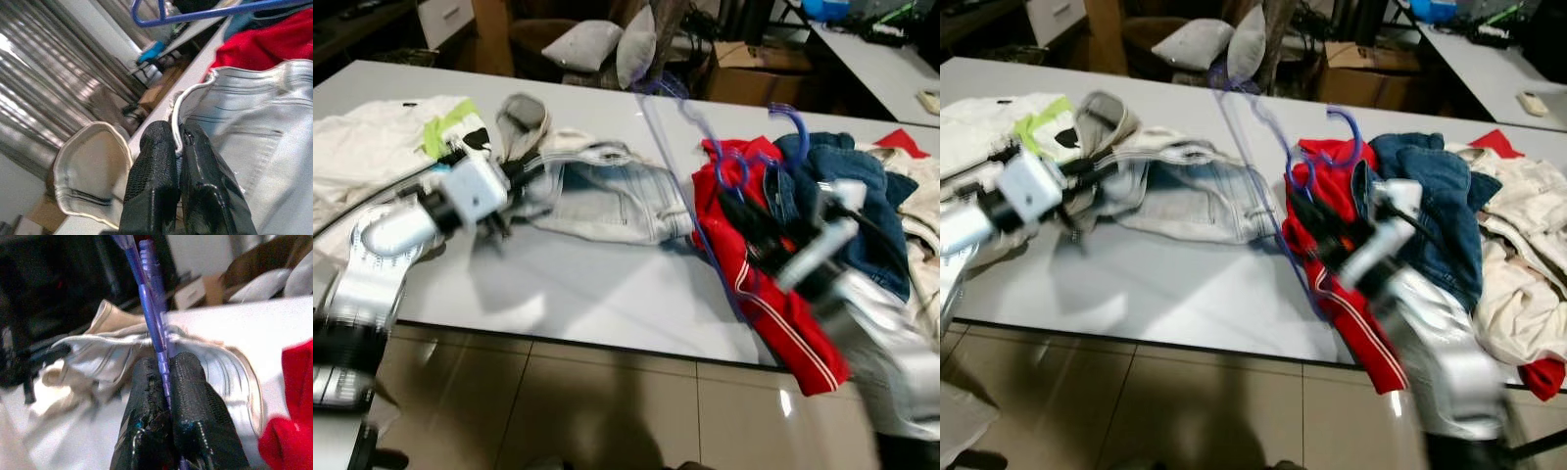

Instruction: Hang hanger

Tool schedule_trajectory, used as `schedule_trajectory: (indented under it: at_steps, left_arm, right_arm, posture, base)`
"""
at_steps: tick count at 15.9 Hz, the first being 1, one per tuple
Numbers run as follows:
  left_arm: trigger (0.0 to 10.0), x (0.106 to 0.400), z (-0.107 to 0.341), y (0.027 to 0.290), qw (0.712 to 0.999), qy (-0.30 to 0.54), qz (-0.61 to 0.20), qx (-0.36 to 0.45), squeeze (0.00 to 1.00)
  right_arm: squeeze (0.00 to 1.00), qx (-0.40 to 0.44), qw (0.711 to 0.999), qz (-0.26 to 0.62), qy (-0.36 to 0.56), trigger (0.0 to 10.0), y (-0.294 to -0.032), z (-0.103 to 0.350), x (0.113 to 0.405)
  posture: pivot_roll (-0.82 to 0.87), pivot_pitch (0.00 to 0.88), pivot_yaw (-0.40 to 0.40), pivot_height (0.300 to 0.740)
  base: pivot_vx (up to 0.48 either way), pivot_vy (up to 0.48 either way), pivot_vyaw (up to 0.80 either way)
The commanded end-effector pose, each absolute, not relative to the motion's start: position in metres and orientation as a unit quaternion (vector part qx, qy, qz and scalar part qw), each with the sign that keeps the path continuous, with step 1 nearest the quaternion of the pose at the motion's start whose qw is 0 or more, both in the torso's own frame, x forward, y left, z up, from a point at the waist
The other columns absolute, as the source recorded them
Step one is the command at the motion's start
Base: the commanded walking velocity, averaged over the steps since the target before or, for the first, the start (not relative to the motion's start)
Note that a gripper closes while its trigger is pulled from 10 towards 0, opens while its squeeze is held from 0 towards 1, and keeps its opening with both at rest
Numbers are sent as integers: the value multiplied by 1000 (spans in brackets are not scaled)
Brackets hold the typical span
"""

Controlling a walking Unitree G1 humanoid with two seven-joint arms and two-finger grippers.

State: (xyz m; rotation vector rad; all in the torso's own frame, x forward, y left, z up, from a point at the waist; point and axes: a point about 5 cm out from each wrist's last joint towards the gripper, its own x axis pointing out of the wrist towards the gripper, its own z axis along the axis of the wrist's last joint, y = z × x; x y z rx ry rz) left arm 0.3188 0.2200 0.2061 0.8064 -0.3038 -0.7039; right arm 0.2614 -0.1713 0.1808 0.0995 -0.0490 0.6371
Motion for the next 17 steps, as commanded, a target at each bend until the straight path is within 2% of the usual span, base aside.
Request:
schedule_trajectory:
  at_steps: [1, 3, 4, 5, 6, 9, 10, 11, 12, 13, 15, 17]
  left_arm:
    - [0, 312, 213, 213, 839, -156, -354, 383, 0]
    - [0, 296, 205, 204, 825, -129, -406, 372, 0]
    - [0, 264, 166, 202, 779, 11, -506, 370, 0]
    - [0, 258, 156, 205, 771, 40, -514, 374, 0]
    - [0, 262, 149, 211, 788, 41, -475, 390, 0]
    - [0, 265, 148, 210, 793, 51, -459, 397, 0]
    - [10000, 269, 155, 209, 814, 35, -431, 387, 0]
    - [10000, 269, 159, 208, 824, 29, -431, 367, 0]
    - [10000, 272, 170, 201, 848, 0, -428, 312, 1000]
    - [10000, 273, 196, 181, 864, -58, -456, 204, 1000]
    - [10000, 274, 216, 151, 847, -81, -518, 89, 1000]
    - [10000, 276, 214, 139, 830, -63, -548, 81, 1000]
  right_arm:
    - [0, 34, 943, 332, -7, 10000, -181, 181, 256]
    - [0, -6, 934, 355, 40, 10000, -194, 174, 247]
    - [0, -34, 922, 378, 80, 10000, -205, 169, 236]
    - [0, -39, 919, 381, 90, 10000, -207, 168, 234]
    - [0, -59, 915, 383, 111, 10000, -211, 165, 231]
    - [0, -79, 921, 357, 133, 10000, -214, 157, 235]
    - [0, -80, 918, 362, 142, 10000, -210, 154, 233]
    - [0, -81, 916, 365, 144, 10000, -209, 153, 232]
    - [0, -83, 915, 367, 146, 10000, -207, 152, 231]
    - [0, -80, 915, 368, 146, 10000, -203, 149, 230]
    - [0, -76, 915, 368, 143, 10000, -194, 145, 230]
    - [0, -72, 917, 368, 138, 10000, -190, 145, 231]
  posture:
    - [12, 0, -55, 740]
    - [10, 0, -56, 740]
    - [11, 0, -57, 740]
    - [8, 0, -56, 740]
    - [4, 0, -58, 740]
    - [4, 0, -57, 740]
    - [-3, 0, -50, 740]
    - [-3, 0, -50, 740]
    - [-4, 0, -49, 740]
    - [-3, 0, -41, 740]
    - [-7, 0, -27, 740]
    - [-10, 0, -19, 740]
  base:
    - [0, 0, 0]
    - [0, 0, 0]
    - [0, 0, 0]
    - [0, 0, 0]
    - [0, 0, 0]
    - [0, 0, 0]
    - [0, 0, 0]
    - [0, 0, 0]
    - [0, 0, 0]
    - [0, 0, 0]
    - [0, 0, 0]
    - [0, 0, 0]
